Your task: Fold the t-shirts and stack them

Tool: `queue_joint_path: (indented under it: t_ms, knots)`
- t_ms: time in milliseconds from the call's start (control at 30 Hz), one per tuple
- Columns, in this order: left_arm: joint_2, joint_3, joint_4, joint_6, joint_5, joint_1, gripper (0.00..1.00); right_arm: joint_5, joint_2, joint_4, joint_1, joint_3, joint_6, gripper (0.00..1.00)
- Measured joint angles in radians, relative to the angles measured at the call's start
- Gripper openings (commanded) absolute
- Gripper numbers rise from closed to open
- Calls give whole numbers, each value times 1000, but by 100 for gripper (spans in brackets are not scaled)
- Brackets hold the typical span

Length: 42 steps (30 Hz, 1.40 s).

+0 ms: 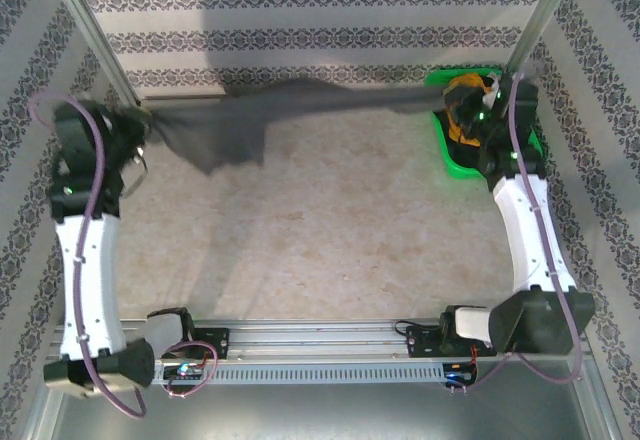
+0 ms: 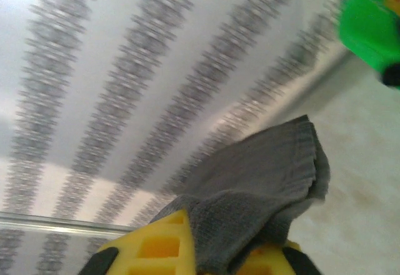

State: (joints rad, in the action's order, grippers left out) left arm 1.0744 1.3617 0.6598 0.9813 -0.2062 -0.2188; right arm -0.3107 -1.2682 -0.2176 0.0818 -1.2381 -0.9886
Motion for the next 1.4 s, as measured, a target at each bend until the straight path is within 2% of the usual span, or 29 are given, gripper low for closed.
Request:
queue_joint_path:
  t_ms: [33,100,167,267,400,600,667,767,933,1067,1167,1400]
  knots:
    - [-22,-87,2,9,3,-6,50,19,15,-13,3,71,-1,46]
    - [-36,-229,14,23,6,-13,56,55,23,-55,15,211,0,55]
    - [-5,-350,41,27,18,-13,57,92,15,-139,19,317,5,57]
    - [19,-433,96,26,43,-12,57,140,17,-255,11,382,18,58]
    - [40,-426,102,24,60,23,53,188,24,-312,-25,374,56,56]
    - [202,-390,24,51,43,196,39,219,-27,-318,-94,286,136,44]
    - [272,-391,-27,93,34,262,37,208,-77,-282,-118,254,159,40]
    - [378,-391,-125,169,16,345,36,177,-174,-232,-152,209,187,39]
    - [575,-364,-256,275,-14,423,34,127,-369,-176,-183,111,213,37]
    - [689,-350,-309,323,-14,419,33,111,-501,-166,-183,54,210,38]
    - [693,-350,-322,337,-20,386,33,114,-571,-192,-183,18,203,39]
    - [656,-412,-354,282,-34,219,33,162,-693,-343,-211,-98,200,40]
